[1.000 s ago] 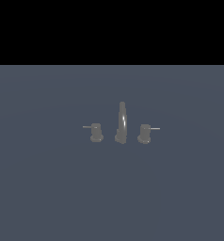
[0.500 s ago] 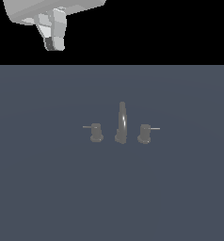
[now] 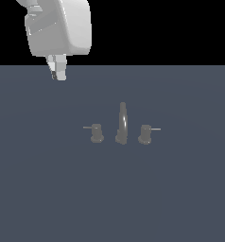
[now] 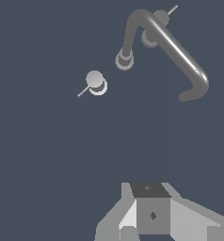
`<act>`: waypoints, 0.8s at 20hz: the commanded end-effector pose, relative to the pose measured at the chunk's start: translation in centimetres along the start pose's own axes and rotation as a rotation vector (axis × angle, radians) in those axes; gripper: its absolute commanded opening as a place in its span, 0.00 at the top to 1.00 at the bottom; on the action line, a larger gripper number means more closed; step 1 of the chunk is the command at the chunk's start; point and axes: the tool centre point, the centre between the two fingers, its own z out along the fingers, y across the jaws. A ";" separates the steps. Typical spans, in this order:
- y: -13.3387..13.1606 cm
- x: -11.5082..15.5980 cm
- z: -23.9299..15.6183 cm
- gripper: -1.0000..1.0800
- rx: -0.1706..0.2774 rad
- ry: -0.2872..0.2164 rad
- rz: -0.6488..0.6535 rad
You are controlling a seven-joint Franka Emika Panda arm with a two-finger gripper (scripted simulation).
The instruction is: Turn on the faucet by rotating a designated handle.
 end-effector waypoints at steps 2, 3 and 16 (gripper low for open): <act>-1.3 0.7 1.7 1.00 0.003 0.000 0.069; -1.7 0.9 2.2 1.00 0.003 0.000 0.087; -5.6 4.2 8.1 1.00 0.006 0.003 0.320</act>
